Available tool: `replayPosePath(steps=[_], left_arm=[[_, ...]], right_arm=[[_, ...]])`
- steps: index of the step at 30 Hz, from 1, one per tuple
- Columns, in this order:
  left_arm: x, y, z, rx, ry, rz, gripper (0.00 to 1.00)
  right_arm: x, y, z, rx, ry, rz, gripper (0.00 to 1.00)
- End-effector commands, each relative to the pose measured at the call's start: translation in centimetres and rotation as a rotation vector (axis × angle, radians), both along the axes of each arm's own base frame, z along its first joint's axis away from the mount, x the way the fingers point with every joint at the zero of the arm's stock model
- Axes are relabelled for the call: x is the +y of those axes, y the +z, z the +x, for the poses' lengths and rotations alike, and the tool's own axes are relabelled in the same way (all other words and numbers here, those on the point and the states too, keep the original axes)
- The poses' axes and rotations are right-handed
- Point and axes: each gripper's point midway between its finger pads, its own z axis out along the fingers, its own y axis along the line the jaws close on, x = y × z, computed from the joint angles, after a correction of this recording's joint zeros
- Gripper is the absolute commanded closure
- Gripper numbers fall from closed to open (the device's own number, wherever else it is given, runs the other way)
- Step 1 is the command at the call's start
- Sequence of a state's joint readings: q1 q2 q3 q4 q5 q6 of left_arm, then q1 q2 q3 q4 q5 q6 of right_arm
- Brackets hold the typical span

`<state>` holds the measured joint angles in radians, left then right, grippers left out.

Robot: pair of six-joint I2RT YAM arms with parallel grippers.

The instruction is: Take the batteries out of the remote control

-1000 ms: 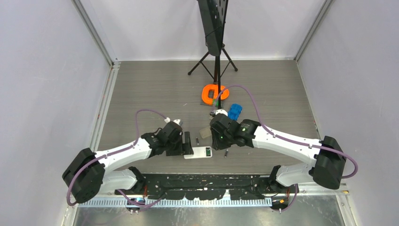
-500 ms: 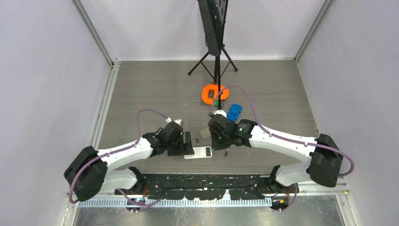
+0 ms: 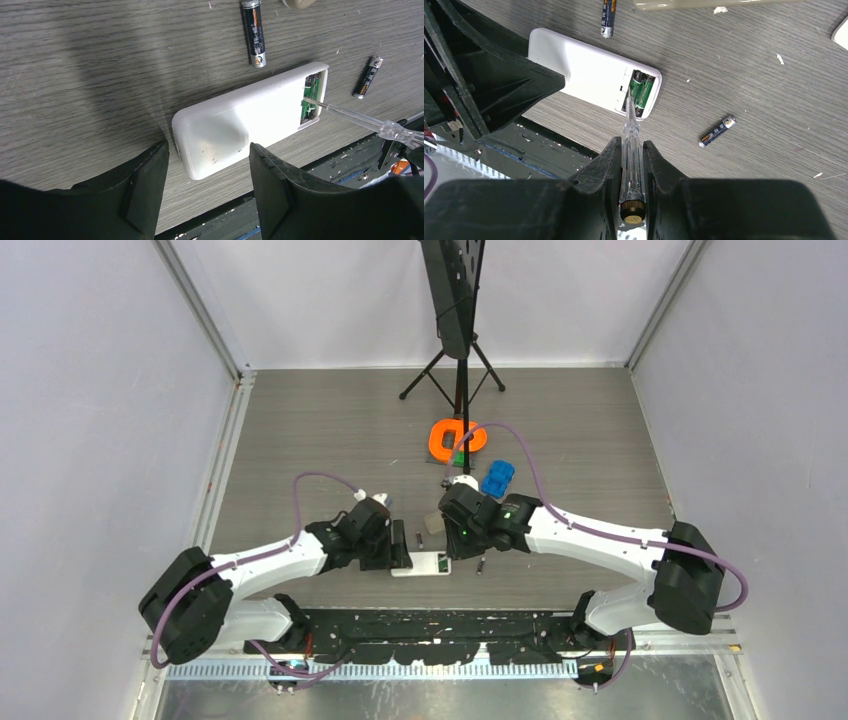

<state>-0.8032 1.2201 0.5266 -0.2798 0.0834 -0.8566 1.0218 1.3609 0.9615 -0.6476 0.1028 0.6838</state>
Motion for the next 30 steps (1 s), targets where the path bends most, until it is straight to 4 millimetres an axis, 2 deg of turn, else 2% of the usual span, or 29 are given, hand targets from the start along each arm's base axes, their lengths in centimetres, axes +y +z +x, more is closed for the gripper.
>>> replayPosePath(steps=[1, 9, 24, 30], left_arm=[[-0.2, -0.3, -0.1, 0.000, -0.015, -0.005, 0.38], [-0.2, -0.3, -0.1, 0.000, -0.015, -0.001, 0.39], [0.0, -0.7, -0.1, 0.008, -0.029, 0.027, 0.39], [-0.1, -1.1, -0.1, 0.020, -0.045, 0.044, 0.43]], right_arm=[[0.5, 1.5, 0.9, -0.050, -0.008, -0.004, 1.00], [-0.3, 2.9, 0.6, -0.075, -0.018, 0.022, 1.00], [-0.1, 0.5, 0.1, -0.024, -0.019, 0.002, 1.00], [0.1, -0.6, 0.1, -0.005, -0.015, -0.018, 1.00]])
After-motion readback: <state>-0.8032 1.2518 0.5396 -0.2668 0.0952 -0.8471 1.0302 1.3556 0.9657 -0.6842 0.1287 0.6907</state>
